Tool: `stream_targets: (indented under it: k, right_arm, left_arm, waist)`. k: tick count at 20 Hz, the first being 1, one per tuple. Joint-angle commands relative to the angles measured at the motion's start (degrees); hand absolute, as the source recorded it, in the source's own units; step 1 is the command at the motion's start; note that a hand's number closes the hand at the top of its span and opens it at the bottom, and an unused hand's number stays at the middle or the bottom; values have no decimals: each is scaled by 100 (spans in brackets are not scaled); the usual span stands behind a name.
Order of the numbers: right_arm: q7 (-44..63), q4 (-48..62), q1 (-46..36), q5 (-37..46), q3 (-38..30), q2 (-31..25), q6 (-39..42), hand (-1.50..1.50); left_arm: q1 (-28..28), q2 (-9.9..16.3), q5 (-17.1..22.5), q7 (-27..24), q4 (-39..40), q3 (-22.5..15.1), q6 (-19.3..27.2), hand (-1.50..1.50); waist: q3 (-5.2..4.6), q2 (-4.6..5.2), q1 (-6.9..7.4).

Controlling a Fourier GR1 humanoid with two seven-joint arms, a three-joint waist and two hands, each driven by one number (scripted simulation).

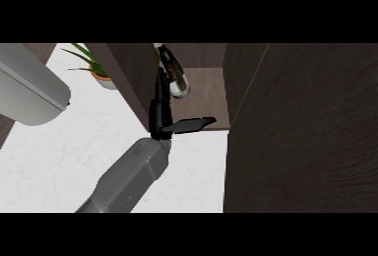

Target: Pick up the wine, place it into the cabinet and close the cabinet

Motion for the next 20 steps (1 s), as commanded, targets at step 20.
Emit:
stream_targets:
  k: [20]
  right_arm:
    - [-20, -765, 738, -582, -530, -259, 266, -150]
  left_arm:
    - [3014, 518, -1442, 1025, -5140, -2180, 2738, -150]
  waist:
    - [7, 1, 133]
